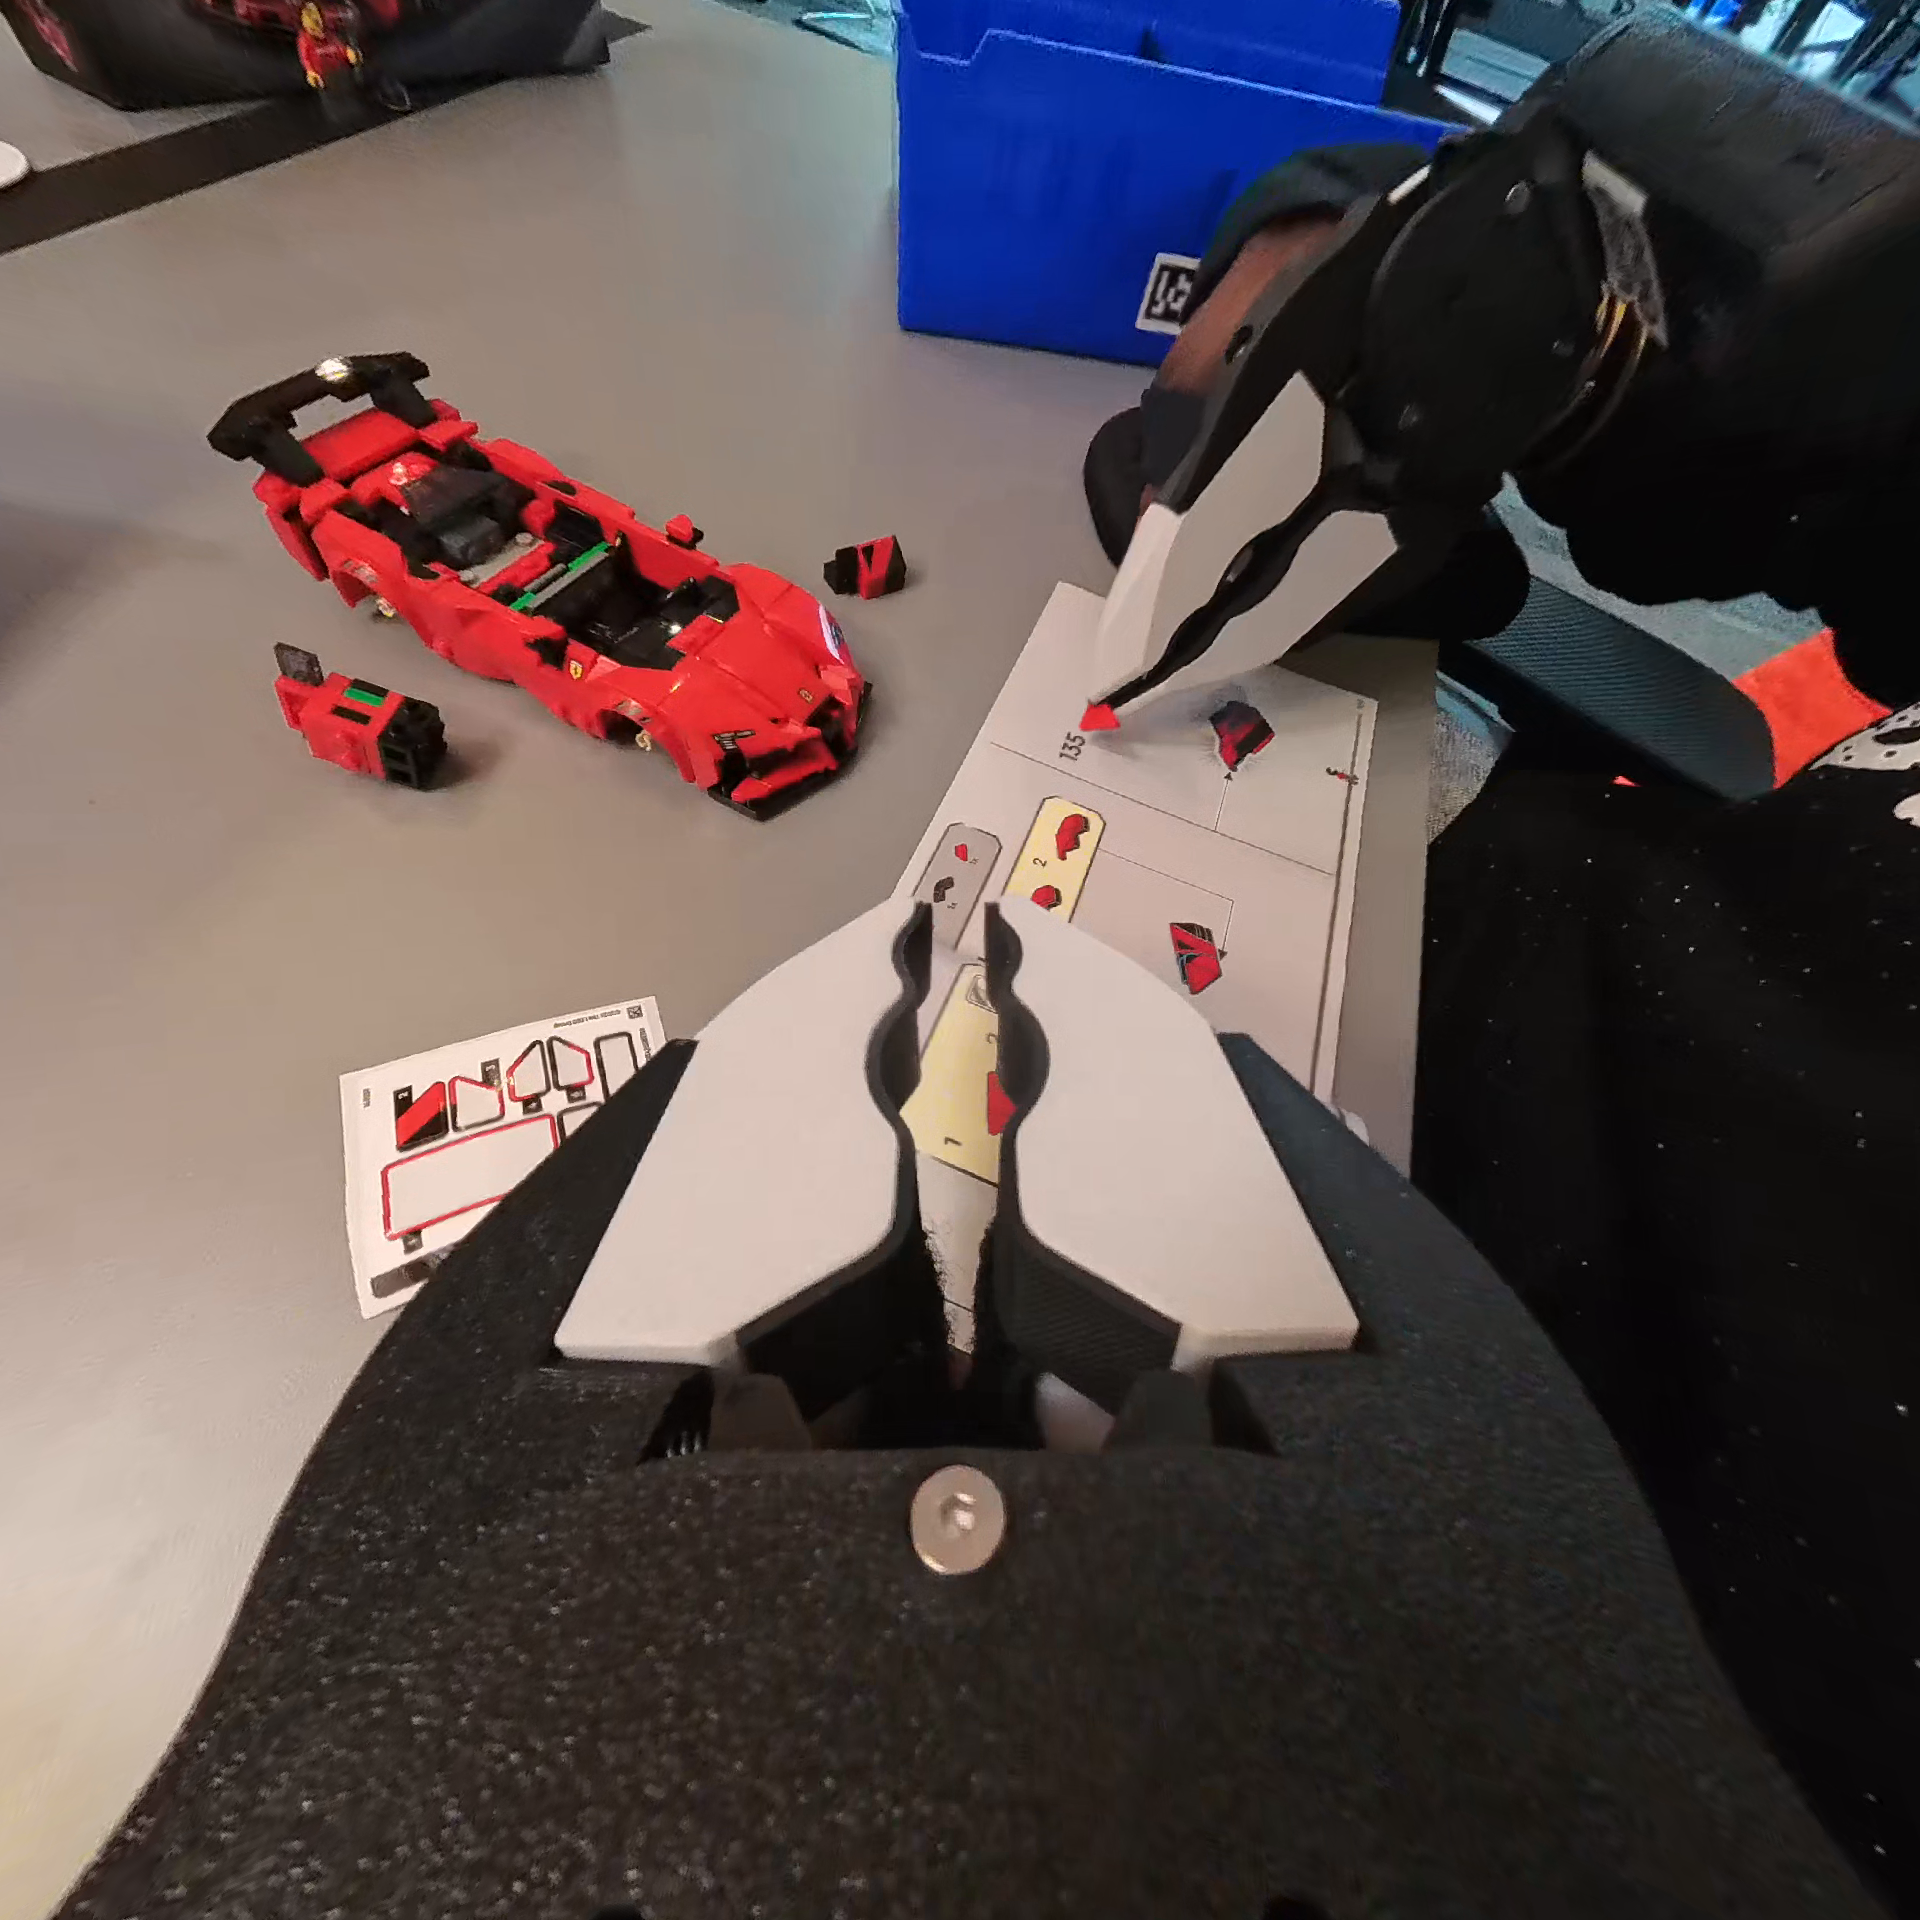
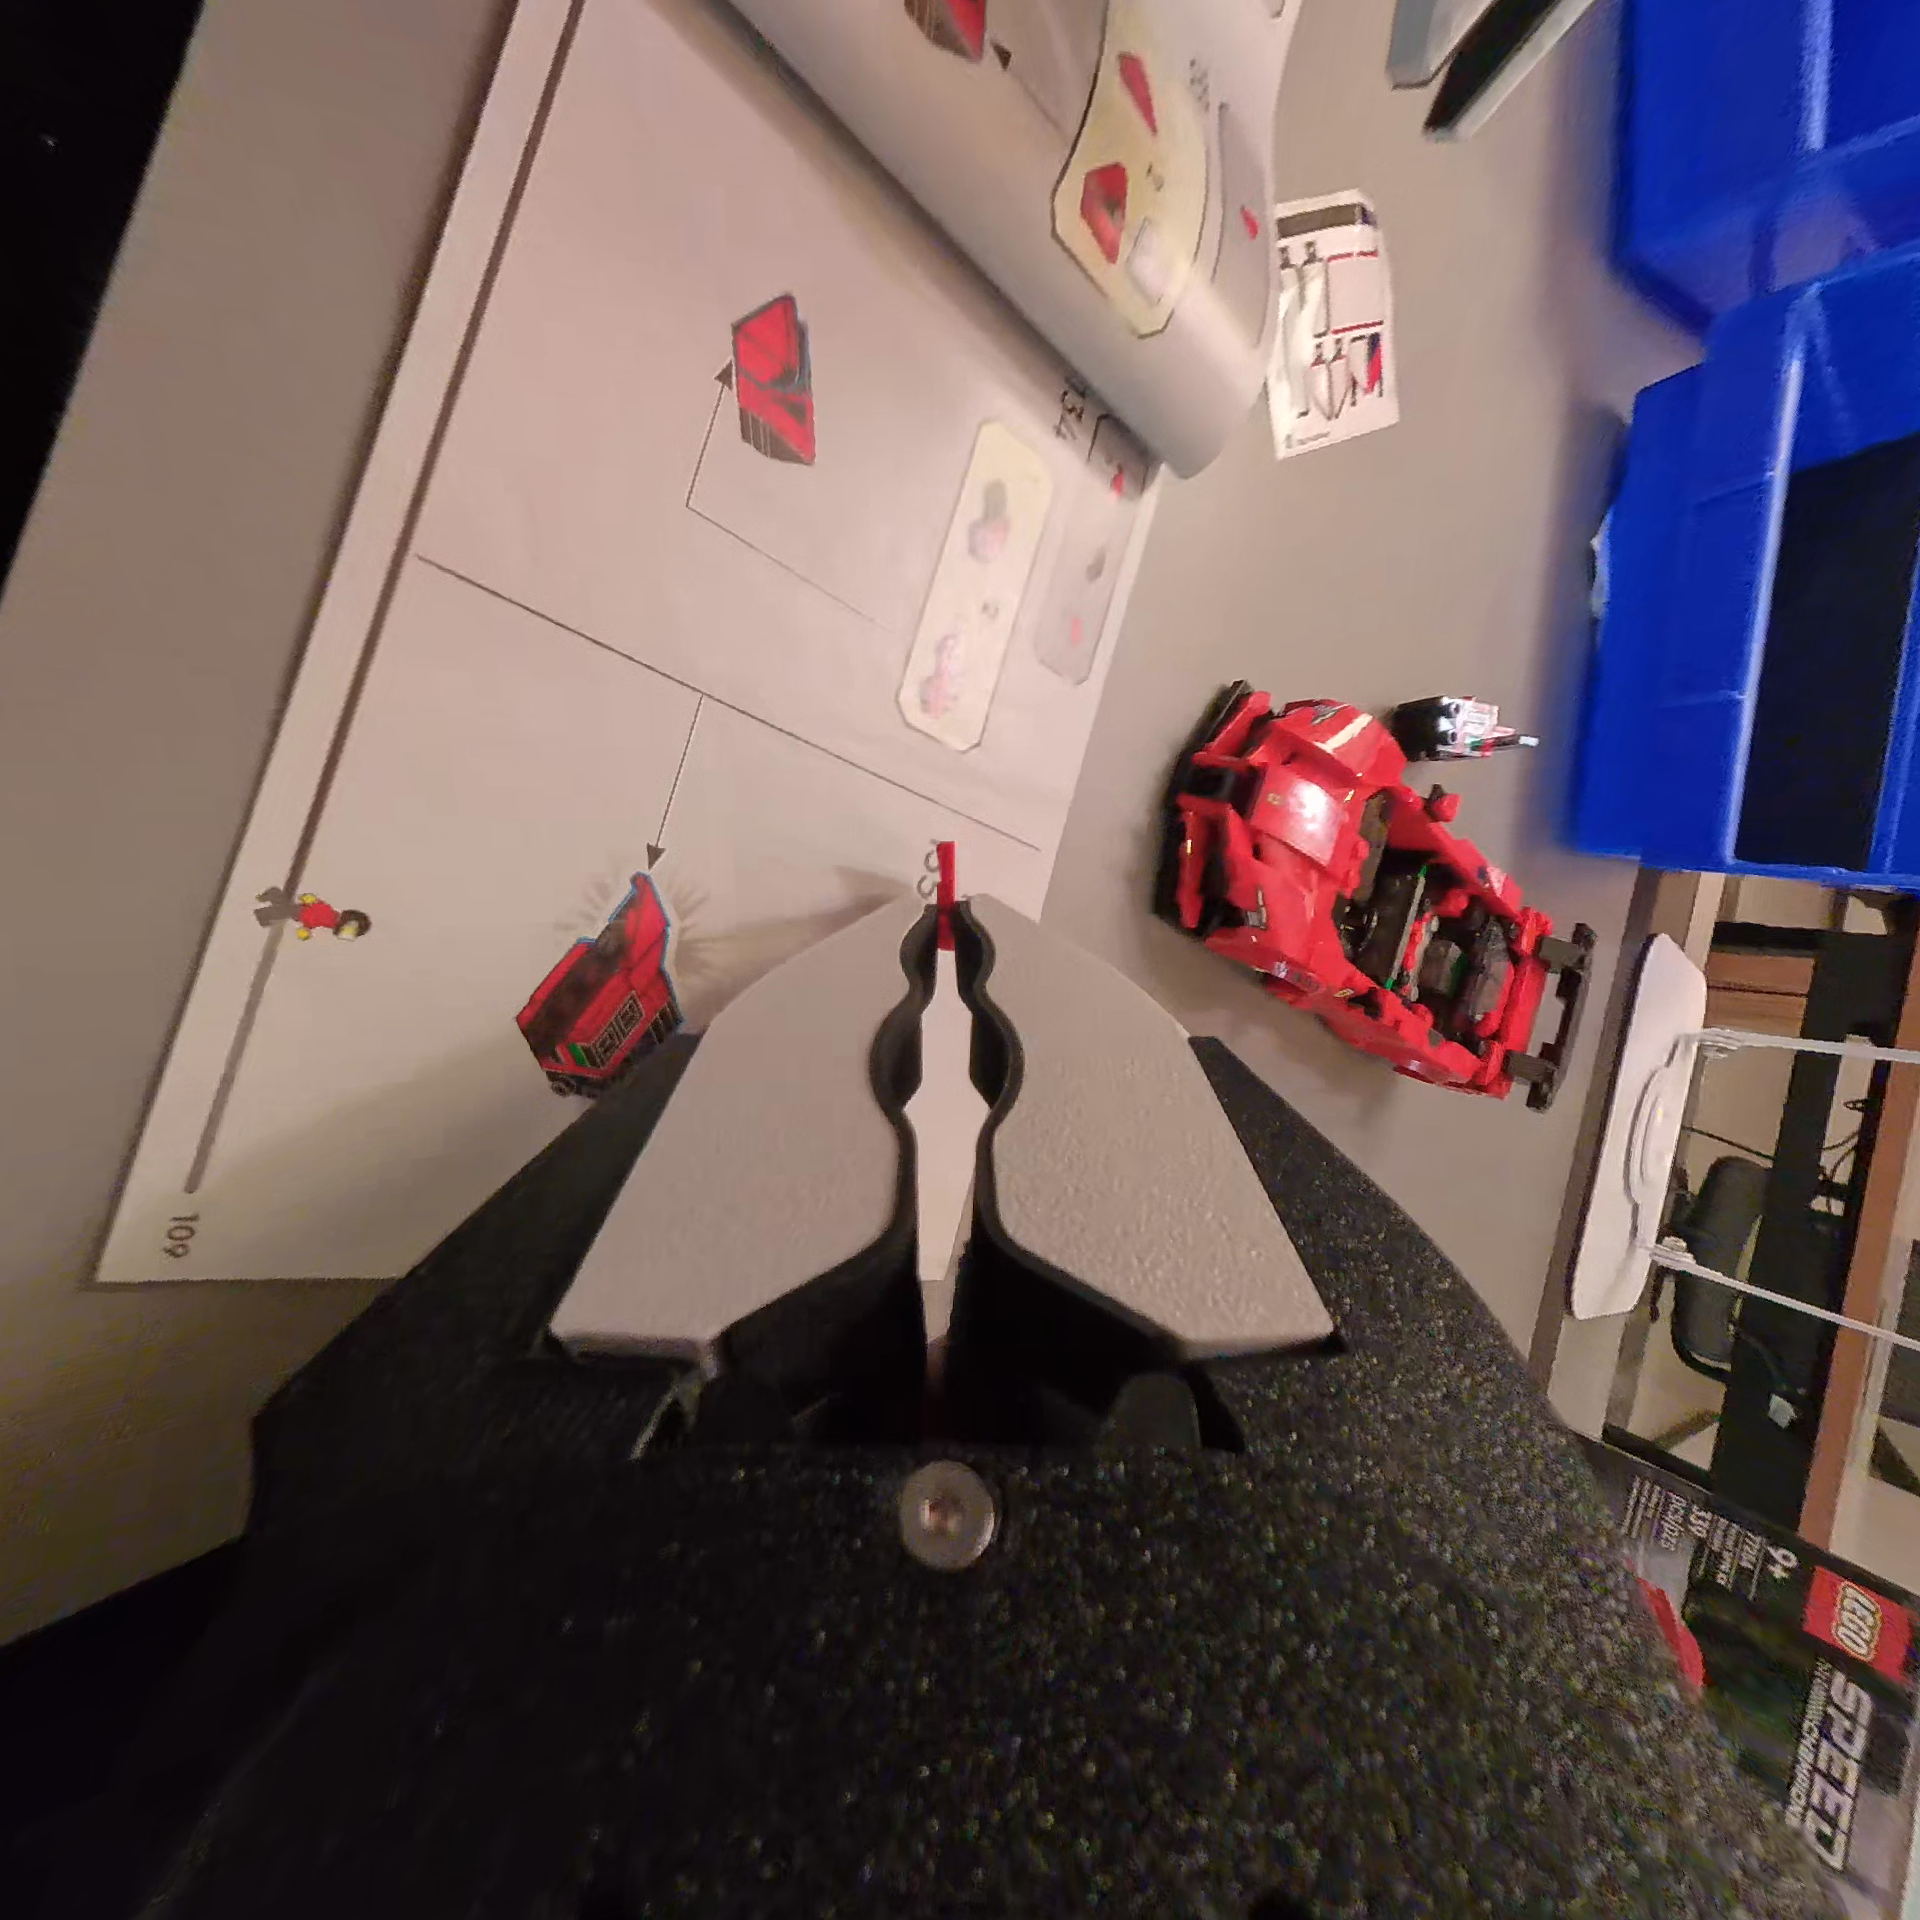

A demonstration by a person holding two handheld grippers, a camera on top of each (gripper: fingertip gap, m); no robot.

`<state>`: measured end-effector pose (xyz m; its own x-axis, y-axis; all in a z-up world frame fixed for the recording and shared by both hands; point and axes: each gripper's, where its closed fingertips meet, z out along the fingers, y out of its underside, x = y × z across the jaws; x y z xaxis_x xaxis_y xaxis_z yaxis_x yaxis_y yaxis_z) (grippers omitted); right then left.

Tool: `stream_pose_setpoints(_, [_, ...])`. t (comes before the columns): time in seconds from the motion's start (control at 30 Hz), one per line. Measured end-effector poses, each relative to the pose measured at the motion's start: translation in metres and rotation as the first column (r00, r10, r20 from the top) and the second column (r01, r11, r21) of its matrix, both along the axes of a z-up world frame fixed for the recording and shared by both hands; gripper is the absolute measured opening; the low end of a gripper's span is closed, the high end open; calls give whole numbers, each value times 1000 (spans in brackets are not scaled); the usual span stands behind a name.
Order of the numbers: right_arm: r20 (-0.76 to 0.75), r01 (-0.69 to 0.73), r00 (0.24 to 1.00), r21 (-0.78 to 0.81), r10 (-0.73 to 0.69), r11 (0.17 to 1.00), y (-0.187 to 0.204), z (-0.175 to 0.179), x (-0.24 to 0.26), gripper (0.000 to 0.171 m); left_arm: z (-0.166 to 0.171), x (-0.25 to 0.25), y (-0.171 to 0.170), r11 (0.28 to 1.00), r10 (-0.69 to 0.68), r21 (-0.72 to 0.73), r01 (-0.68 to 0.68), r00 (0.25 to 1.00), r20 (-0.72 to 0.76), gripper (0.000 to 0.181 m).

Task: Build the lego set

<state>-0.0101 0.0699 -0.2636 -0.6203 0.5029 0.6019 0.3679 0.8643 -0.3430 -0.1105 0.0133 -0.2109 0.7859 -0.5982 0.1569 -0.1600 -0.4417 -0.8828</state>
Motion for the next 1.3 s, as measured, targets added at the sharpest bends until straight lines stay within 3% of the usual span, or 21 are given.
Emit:
stream_pose_setpoints(0.6, [122,-23,992,-84,33,996,-4,-5,9,17,-4,-6,0,1000,10,3,-10,1000,15,9])
stream_pose_setpoints(0.93, [247,120,967,-248,-57,961,-3,-2,12,40,-8,-3,-3,1000,-13,-19,13,1000,-6,9])
stream_pose_setpoints(1.07, [163,181,979,-438,-120,880,-4,31,15,37,-14,2,-3,999,-30,-33,28,999,-42,9])
stream_pose_setpoints(1.17, [103,269,962,-528,-254,805,19,76,46,38,-15,1,-1,1000,-25,-19,24,998,-50,9])
stream_pose_setpoints(1.23, [58,361,916,-554,-398,750,50,116,85,38,-11,-8,3,1000,13,2,-13,999,-46,9])
stream_pose_setpoints(1.3, [22,488,816,-563,-578,667,93,155,136,24,-4,-19,9,998,57,21,-56,998,-15,9])
